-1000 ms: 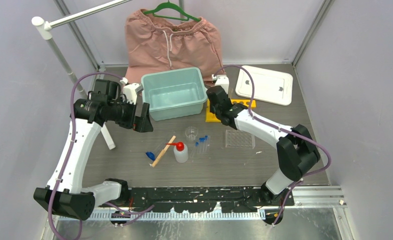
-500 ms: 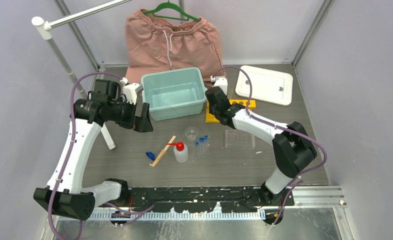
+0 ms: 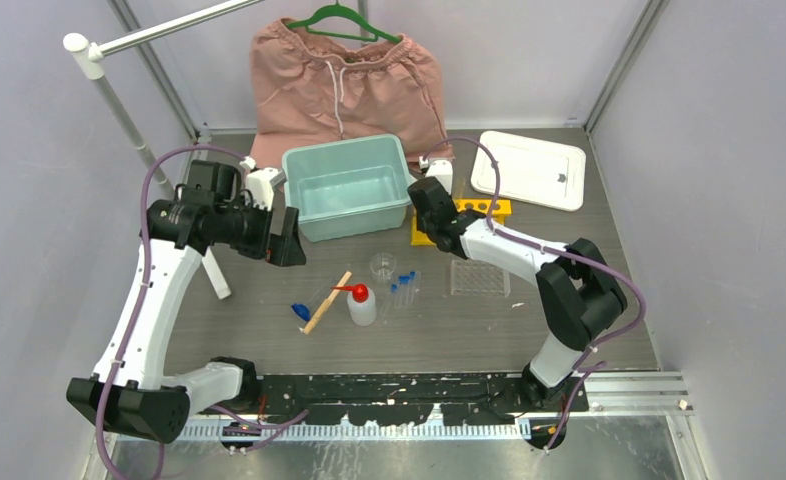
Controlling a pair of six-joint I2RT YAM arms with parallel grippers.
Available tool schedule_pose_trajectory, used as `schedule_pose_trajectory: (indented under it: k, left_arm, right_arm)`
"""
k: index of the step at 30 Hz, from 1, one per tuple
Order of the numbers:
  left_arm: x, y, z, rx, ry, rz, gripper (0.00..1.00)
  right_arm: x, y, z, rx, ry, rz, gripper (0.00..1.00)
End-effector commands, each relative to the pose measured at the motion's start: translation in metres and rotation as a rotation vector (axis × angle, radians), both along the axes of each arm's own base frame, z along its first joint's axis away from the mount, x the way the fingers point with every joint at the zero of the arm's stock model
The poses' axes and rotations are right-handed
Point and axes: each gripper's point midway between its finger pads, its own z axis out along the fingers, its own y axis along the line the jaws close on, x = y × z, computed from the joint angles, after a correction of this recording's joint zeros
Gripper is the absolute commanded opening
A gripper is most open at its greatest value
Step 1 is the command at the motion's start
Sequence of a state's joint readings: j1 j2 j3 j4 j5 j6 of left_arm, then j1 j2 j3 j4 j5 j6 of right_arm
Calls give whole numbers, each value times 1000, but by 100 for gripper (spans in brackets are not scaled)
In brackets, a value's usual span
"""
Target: Organize the chemistry lab equipment
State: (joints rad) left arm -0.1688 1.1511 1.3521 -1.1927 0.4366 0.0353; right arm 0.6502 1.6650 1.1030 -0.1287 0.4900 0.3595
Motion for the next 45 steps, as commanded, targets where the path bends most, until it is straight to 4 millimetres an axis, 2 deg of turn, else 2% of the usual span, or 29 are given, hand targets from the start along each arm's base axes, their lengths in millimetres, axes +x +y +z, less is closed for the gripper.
schedule_pose_trajectory:
  k: [1, 12, 15, 21, 26, 30, 34, 38, 41, 45]
  left_arm:
    - [6, 1, 11, -1, -82, -10, 100]
    - [6, 2, 9, 3, -84, -14, 100]
    - [6, 2, 10, 5, -88, -14, 100]
    - [6, 2, 11, 6, -87, -14, 100]
    - [5, 2, 13, 4, -95, -14, 100]
    - [6, 2, 14, 3, -93, -12, 100]
    - [5, 2, 16, 3, -94, -11, 100]
    - [4, 3, 17, 5, -97, -11, 100]
    - [3, 3, 18, 6, -100, -14, 100]
    - [3, 3, 20, 6, -102, -13, 100]
  right_arm:
    - [5, 5, -1, 52, -18, -8, 1]
    - [2, 1, -12, 39, 0, -27, 1]
    - [0, 0, -8, 53, -7, -33, 9]
    - [-1, -1, 6, 73, -31, -37, 31]
    - [-4, -5, 24, 91, -58, -42, 42]
    - [-9, -4, 46, 118, -93, -36, 42]
    - [-28, 3, 62, 127, -97, -15, 40]
    - [-63, 15, 46, 167, 12, -17, 32]
    - [-92, 25, 24, 180, 108, -19, 30]
    - [-118, 30, -9, 155, 221, -56, 27]
